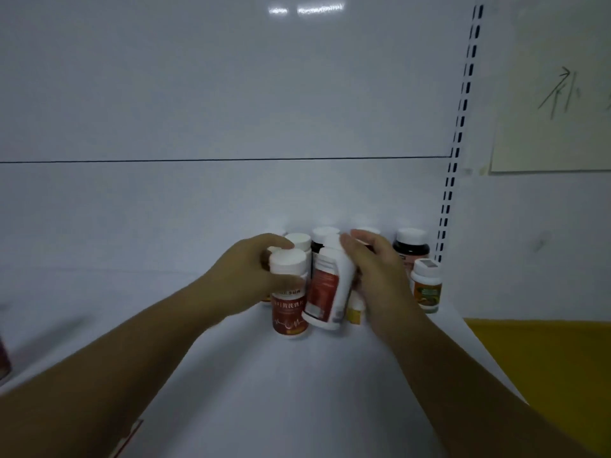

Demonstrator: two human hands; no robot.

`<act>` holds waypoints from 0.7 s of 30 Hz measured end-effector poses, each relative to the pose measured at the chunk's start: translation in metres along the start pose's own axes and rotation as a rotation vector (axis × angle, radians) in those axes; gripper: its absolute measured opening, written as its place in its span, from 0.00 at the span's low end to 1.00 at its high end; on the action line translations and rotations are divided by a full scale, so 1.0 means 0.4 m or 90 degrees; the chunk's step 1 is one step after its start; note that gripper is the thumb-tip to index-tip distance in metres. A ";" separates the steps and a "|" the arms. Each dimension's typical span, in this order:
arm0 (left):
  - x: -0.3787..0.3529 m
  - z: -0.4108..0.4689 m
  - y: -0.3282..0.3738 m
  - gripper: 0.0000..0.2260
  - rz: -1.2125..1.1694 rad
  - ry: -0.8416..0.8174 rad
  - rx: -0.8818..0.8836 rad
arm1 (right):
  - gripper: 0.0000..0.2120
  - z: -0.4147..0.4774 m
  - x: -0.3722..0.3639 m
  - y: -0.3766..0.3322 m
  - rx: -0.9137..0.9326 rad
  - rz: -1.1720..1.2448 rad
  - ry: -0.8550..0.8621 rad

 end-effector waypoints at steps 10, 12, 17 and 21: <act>-0.032 -0.277 0.057 0.25 -0.466 0.176 0.090 | 0.15 -0.151 -0.118 -0.040 -0.059 0.068 -0.289; -0.021 -0.307 0.063 0.24 -0.478 0.200 0.106 | 0.21 -0.182 -0.137 -0.054 -0.053 0.052 -0.326; 0.052 -0.389 0.048 0.25 -0.491 0.257 0.136 | 0.24 -0.246 -0.212 -0.039 -0.165 0.170 -0.369; 0.153 -0.481 0.020 0.22 -0.510 0.308 0.132 | 0.23 -0.321 -0.327 -0.034 -0.191 0.187 -0.402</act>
Point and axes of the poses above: each hand's wrist, its own z-axis towards the middle knuckle, its own x-axis out of the back of the hand, y = z × x, the point moved 7 cm from there along z, towards the middle knuckle, and after that the axes turned 3 degrees about -x, right-handed, at the moved point
